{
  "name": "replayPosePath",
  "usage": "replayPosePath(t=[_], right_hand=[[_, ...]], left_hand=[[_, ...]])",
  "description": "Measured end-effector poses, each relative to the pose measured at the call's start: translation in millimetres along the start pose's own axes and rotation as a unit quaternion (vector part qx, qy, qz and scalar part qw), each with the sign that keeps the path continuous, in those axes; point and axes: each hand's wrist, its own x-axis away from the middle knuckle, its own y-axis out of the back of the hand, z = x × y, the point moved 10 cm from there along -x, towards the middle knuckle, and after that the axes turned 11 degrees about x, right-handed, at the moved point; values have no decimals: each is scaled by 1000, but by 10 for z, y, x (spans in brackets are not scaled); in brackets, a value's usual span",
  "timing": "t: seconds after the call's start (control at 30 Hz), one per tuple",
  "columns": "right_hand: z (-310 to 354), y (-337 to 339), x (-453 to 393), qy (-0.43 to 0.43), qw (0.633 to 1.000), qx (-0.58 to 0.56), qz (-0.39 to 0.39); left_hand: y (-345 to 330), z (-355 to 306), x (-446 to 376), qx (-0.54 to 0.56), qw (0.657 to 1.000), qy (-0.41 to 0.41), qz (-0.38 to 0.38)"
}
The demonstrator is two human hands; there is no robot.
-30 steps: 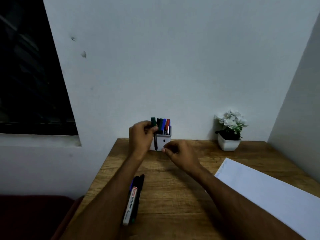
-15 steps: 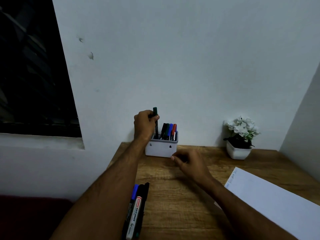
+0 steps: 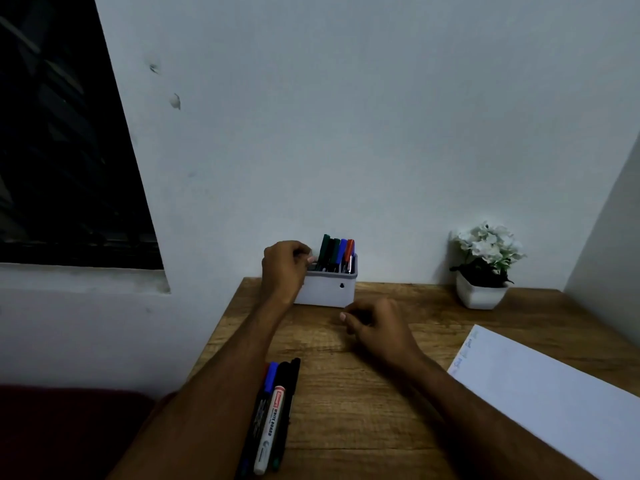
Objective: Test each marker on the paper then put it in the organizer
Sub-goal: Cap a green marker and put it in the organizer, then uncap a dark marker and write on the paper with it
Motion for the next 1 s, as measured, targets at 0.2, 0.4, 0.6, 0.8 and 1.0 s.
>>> replayPosePath(t=[0.2,0.4,0.6,0.8,1.0], right_hand=[[178,-9,117,18,1000,6,-6],[385,-222,287,15,999,31,33],[604,-473,499,-18,995,45,83],[702,-499,620,-57,988,104,103],[682,-419,630,-88,979,153,100]], left_hand=[[85,87,373,-28,997,19,64],[-2,296,799,-72,973,45,214],[-23,344,1083,-76,954,45,287],[-1,297,1133,-72,956,32,284],[-16,318,1125,-76,956,42,279]])
